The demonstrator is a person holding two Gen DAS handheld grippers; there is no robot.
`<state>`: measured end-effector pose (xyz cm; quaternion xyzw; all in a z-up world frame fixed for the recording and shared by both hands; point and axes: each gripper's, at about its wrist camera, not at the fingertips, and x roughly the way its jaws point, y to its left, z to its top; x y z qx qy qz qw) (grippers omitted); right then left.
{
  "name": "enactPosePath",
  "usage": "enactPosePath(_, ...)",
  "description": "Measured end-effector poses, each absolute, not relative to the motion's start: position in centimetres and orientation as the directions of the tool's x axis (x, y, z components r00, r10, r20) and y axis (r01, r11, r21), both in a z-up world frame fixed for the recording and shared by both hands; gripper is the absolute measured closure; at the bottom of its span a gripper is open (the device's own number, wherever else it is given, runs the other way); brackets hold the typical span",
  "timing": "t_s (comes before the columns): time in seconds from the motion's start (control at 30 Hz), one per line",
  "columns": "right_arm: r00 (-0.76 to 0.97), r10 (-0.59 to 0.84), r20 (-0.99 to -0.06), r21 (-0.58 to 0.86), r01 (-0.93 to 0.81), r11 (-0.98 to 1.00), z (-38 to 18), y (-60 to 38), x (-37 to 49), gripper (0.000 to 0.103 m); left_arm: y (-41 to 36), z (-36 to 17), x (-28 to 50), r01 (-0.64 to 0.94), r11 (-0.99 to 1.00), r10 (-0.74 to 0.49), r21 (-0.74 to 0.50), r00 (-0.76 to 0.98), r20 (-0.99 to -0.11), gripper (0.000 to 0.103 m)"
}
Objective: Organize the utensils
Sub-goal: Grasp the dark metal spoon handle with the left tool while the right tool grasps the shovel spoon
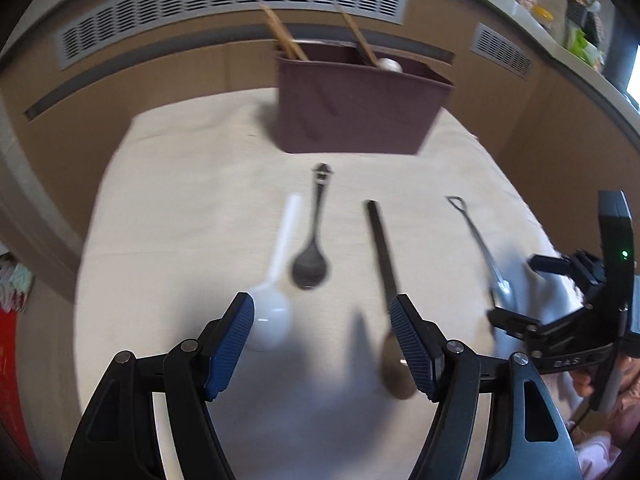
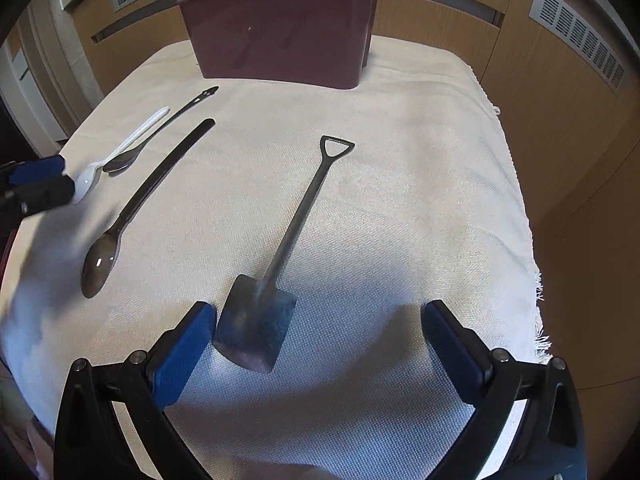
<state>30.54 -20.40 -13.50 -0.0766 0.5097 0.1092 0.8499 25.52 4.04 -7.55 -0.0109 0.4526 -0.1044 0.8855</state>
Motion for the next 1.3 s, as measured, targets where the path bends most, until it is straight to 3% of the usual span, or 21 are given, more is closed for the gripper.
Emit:
enactPosePath(0.17,0.483,0.104,-0.869,-0.025,-0.252,0.967,-13.4,-19.9,31.1,0.0,7.8,-7.6,25.7,0.063,0.992,-0.127,-0.111,0.59,-0.797,0.032)
enactPosePath(0.27,0.488,0.132,-0.863,-0.006,-0.27,0.963,-13.1,-19.3,31.8,0.016,9.0,-7.8,25.6,0.026,0.993,-0.11,-0.116,0.586,-0.803,0.032)
enactPosePath(0.33,0.494,0.15,-0.856,-0.007,-0.301,0.953,-12.7,-18.7,32.1,0.044,9.3,-8.1,25.5,0.018,0.993,-0.108,-0.119,0.578,-0.809,0.032)
enactPosePath(0.37,0.489,0.166,-0.856,-0.007,-0.333,0.943,-12.5,-18.1,32.3,0.051,9.2,-8.2,25.3,0.017,0.993,-0.107,-0.118,0.574,-0.812,0.032)
enactPosePath(0.43,0.488,0.167,-0.857,-0.025,-0.363,0.931,-12.2,-17.2,32.3,0.087,8.8,-8.6,25.2,0.022,0.993,-0.111,-0.119,0.565,-0.817,0.032)
enactPosePath(0.47,0.49,0.161,-0.857,-0.036,-0.369,0.929,-12.1,-16.9,32.3,0.095,8.6,-8.7,25.1,0.028,0.992,-0.118,-0.123,0.561,-0.82,0.032)
enactPosePath(0.67,0.482,0.233,-0.845,0.045,-0.37,0.928,-10.9,-17.8,32.1,0.098,6.0,-8.9,25.1,0.104,0.987,-0.161,-0.125,0.53,-0.833,0.032)
enactPosePath(0.83,0.507,0.29,-0.812,0.137,-0.316,0.939,-9.1,-20.6,32.0,0.098,2.3,-8.2,26.0,0.23,0.956,-0.272,-0.18,0.474,-0.837,0.035)
enactPosePath(0.9,0.518,0.308,-0.798,0.171,-0.295,0.94,-8.7,-21.8,32.2,0.098,0.8,-7.7,26.7,0.282,0.94,-0.304,-0.19,0.449,-0.84,0.053)
enactPosePath(1.0,0.541,0.314,-0.78,0.193,-0.27,0.943,-8.4,-23.3,32.2,0.098,-1.5,-7.6,28.9,0.335,0.928,-0.295,-0.166,0.385,-0.874,0.069)
enactPosePath(1.23,0.581,0.343,-0.738,0.221,-0.272,0.937,-7.9,-24.5,31.2,0.098,-5.1,-9.1,34.3,0.365,0.928,-0.167,-0.074,0.229,-0.959,0.074)
enactPosePath(1.3,0.588,0.354,-0.728,0.229,-0.278,0.933,-7.7,-24.7,31.0,0.098,-5.9,-9.7,35.2,0.37,0.927,-0.14,-0.058,0.2,-0.97,0.086)
